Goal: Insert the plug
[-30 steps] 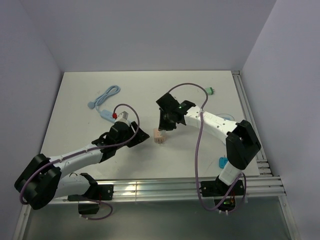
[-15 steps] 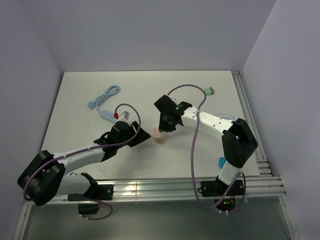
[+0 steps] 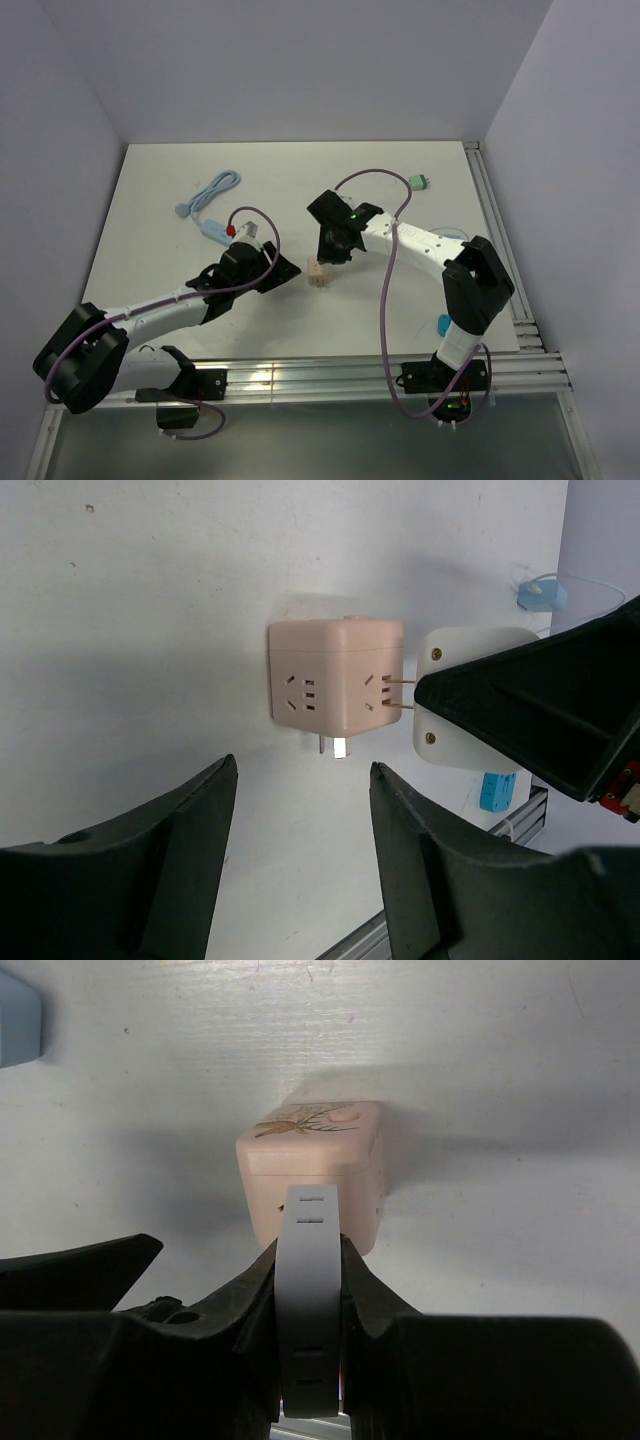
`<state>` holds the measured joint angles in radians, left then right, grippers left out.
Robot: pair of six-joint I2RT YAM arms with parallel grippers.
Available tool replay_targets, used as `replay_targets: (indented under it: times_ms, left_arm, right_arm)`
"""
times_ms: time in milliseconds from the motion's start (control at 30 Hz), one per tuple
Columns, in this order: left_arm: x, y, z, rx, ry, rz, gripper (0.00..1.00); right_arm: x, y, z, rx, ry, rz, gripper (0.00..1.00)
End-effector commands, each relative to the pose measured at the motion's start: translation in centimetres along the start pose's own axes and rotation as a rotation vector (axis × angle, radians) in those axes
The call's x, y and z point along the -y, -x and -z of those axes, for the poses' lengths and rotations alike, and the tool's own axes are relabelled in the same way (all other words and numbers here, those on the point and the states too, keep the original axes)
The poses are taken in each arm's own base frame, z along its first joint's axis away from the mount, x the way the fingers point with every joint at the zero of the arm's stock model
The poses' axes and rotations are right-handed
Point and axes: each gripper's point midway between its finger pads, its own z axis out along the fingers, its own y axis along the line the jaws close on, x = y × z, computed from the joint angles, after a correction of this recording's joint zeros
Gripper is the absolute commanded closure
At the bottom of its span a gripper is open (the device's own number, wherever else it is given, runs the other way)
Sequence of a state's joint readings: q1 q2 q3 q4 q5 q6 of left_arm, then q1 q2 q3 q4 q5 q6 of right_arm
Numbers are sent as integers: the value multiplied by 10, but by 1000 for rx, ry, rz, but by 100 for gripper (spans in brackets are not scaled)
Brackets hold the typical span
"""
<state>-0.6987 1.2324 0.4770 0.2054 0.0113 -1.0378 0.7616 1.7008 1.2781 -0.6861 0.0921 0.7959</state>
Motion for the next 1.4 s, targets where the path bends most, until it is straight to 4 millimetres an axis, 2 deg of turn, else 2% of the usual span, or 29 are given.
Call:
replay_targets:
  times_ms: [0, 167, 433, 500, 567, 767, 967, 1133, 1200, 1267, 1367]
  left_arm:
    - [12, 9, 0, 34, -48, 9, 40]
    - [12, 9, -1, 31, -50, 10, 40]
    - [11, 8, 0, 34, -54, 12, 40]
    - [12, 7, -1, 30, -60, 14, 40]
    - [9, 5, -4, 23, -52, 18, 41]
    - [8, 6, -10, 23, -43, 21, 42]
    - [5, 6, -16, 26, -21, 17, 45]
    - [-1, 16, -28, 57, 45, 10, 54]
    - [3, 22, -34, 70, 48, 5, 58]
    - [2, 20, -41, 60, 58, 5, 62]
    - [6, 21, -52, 53, 52, 3, 74]
  right_arm:
    - [8, -2, -7, -3, -72, 6, 100]
    - [10, -4, -8, -6, -92, 23, 100]
    - [26, -8, -12, -1, -160, 78, 100]
    - [28, -1, -13, 19, -196, 91, 100]
    - [21, 3, -9, 32, -212, 120, 100]
    - [8, 4, -14, 16, -231, 170, 100]
    - [10, -1, -21, -5, -264, 195, 100]
    - [7, 2, -16, 2, -281, 229, 100]
    - [6, 3, -16, -1, -283, 240, 100]
    - [2, 7, -14, 0, -280, 254, 100]
    - [-2, 6, -20, -22, -288, 281, 100]
